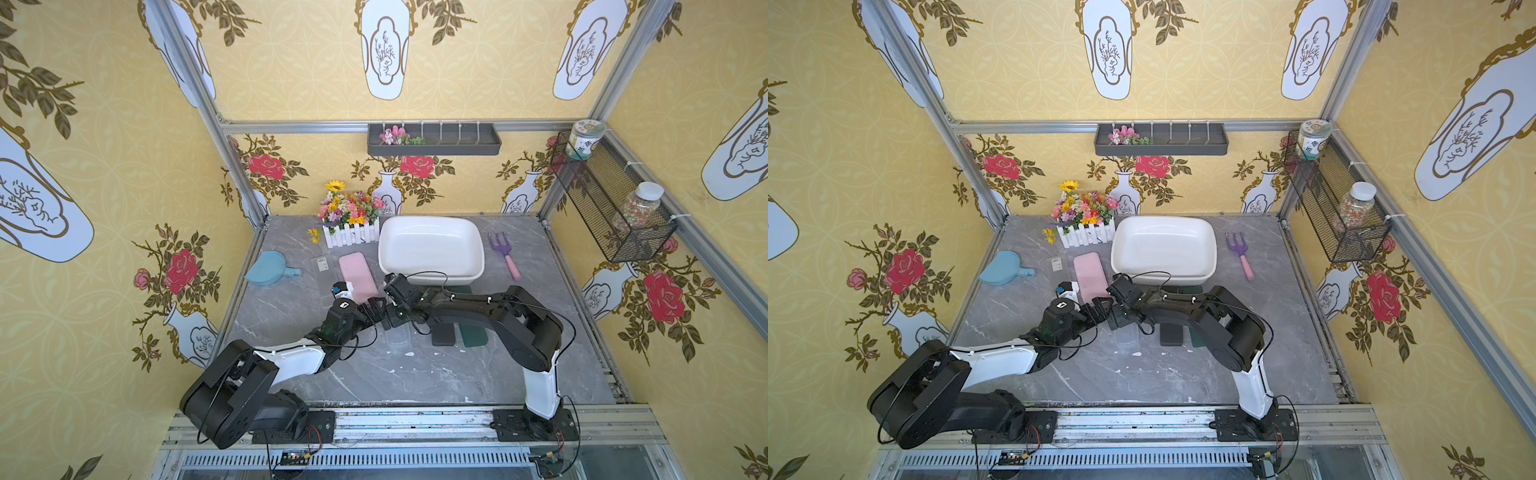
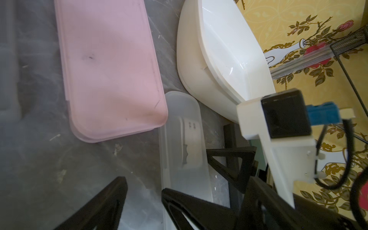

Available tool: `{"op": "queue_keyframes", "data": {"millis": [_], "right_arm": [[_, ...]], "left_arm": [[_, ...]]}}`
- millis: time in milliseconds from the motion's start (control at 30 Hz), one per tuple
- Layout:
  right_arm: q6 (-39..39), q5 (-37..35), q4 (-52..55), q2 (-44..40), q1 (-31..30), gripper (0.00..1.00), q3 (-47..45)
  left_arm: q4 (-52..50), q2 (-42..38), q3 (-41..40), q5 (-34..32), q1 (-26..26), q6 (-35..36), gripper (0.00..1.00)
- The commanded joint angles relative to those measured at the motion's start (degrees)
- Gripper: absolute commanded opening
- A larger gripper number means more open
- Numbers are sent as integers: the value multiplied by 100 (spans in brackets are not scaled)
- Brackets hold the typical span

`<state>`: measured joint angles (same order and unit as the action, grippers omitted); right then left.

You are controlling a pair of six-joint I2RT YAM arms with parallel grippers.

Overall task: Put the pencil case into the storage box
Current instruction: Pick up the pencil case from the center of the board.

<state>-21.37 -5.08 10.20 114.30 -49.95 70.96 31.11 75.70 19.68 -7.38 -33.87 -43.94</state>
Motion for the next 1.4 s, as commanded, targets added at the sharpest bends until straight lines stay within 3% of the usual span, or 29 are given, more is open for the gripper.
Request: {"op": "queue_keyframes", "data": {"millis": [0,267,967,1367], "right_arm": [[-152,-52,152,123,-42,95,30],[-262,23,237,400,-42,83,231],[-287,-623,817,702,-315,79,374],[-217,-734,1103,253,-446,79,410]], "left_arm": [[-457,-303,-3,-312,-6,155,100],[-969,-710,-2,-647,3,455,100],[-1334,-1456,-395,-790,385,562,100],[-1365,-1572,-516,-782,546,637,100]]}}
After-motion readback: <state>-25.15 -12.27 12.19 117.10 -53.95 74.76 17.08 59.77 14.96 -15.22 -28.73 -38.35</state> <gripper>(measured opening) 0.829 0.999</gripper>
